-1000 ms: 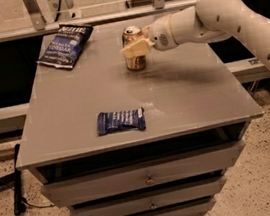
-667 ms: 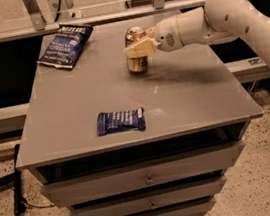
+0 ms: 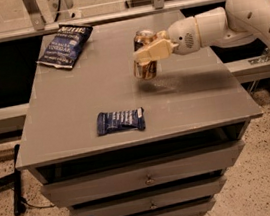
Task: Move orange can near rxbar blueberry
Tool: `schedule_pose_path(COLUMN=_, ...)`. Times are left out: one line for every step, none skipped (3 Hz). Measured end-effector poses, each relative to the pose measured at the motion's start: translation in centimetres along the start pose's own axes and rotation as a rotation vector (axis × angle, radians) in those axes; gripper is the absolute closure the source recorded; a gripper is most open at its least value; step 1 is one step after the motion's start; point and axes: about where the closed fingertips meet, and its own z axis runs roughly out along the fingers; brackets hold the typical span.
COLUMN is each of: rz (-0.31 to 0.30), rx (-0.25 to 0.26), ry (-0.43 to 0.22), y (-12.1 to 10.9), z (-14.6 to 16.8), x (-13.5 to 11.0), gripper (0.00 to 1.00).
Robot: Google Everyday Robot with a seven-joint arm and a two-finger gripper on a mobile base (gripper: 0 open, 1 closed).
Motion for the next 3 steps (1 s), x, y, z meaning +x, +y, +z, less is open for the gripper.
schedule_pose_path(rz=0.011, rx=-0.054, ry=0.026, y=3.8, z=-1.4, x=0.5, gripper=1.00)
schedule_pose_path(rz=0.014, rx=-0.060, ry=0.032, y=4.2, z=-1.5, x=0.8, gripper=1.00)
schedule_pose_path(rz=-0.006, rx=-0.079, ry=0.046, y=4.8, z=-1.5, x=1.1, gripper=1.00)
